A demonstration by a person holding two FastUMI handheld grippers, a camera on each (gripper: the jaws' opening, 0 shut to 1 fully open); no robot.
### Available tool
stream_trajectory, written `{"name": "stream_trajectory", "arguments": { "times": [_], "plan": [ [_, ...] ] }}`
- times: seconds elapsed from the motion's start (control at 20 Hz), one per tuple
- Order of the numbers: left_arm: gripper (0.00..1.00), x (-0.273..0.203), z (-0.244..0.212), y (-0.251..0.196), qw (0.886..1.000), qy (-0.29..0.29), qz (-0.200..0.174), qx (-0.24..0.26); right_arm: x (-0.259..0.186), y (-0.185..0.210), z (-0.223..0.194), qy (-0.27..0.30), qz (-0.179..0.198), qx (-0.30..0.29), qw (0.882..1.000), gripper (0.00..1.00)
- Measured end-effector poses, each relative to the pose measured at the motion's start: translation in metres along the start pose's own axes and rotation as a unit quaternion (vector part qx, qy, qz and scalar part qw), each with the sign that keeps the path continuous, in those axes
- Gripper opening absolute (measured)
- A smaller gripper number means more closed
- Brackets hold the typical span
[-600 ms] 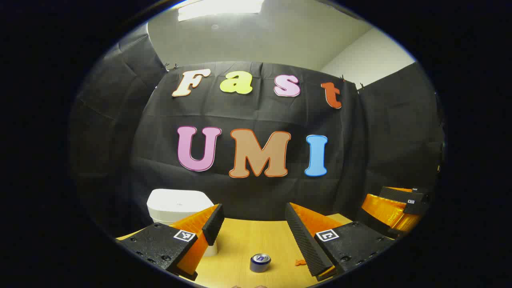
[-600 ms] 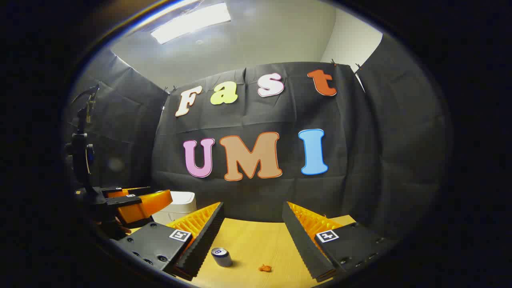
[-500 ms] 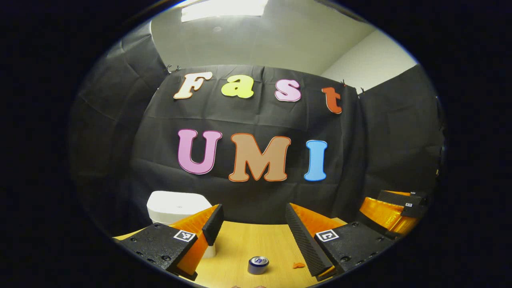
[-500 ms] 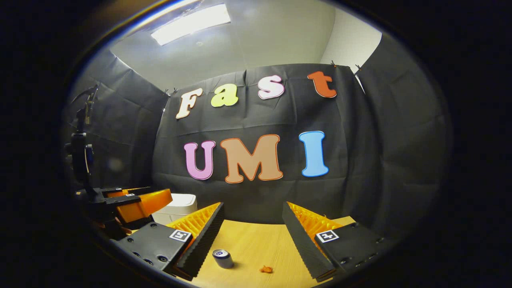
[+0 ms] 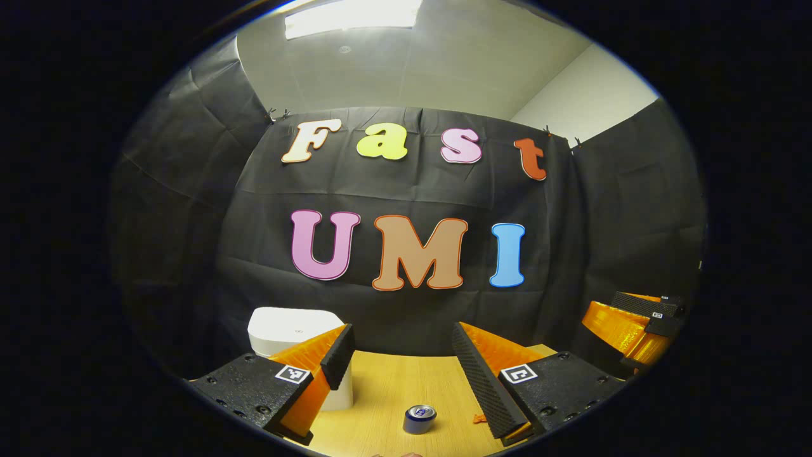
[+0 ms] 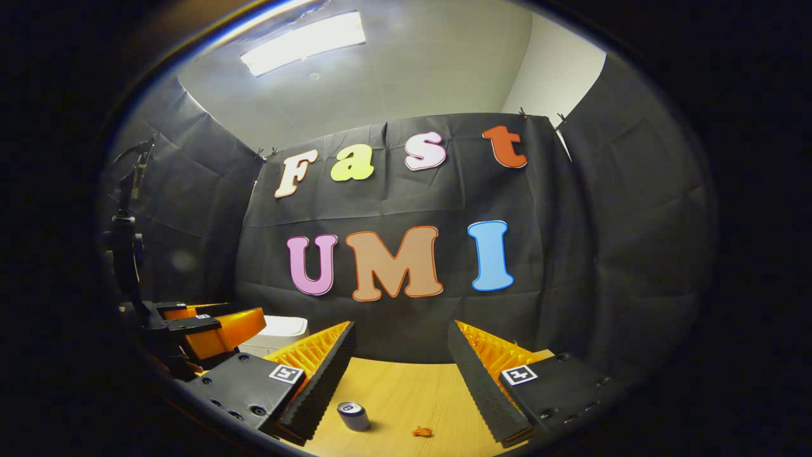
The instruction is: Press the lid of the desktop garbage bin to open it, pick up the crumpled paper on the desktop and throw it into the bin, then pick up the pop can on the desktop and drop it into the bin, and finally close the garbage bin lid.
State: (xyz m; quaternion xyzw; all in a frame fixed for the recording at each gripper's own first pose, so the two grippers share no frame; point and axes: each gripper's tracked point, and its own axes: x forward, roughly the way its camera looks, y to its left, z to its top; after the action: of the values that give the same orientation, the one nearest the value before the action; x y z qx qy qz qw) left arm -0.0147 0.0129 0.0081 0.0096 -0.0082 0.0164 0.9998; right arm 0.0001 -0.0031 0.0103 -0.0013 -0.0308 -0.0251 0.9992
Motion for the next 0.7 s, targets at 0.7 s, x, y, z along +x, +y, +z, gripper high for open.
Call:
{"name": "stream_trajectory", "arguments": {
  "times": [0.7],
  "plan": [
    [0.93, -0.006, 0.001, -0.002, 1.000, -0.002, 0.003, -0.005, -0.005, -0.006, -0.007, 0.019, -0.005, -0.009, 1.000, 0.97]
  ]
}}
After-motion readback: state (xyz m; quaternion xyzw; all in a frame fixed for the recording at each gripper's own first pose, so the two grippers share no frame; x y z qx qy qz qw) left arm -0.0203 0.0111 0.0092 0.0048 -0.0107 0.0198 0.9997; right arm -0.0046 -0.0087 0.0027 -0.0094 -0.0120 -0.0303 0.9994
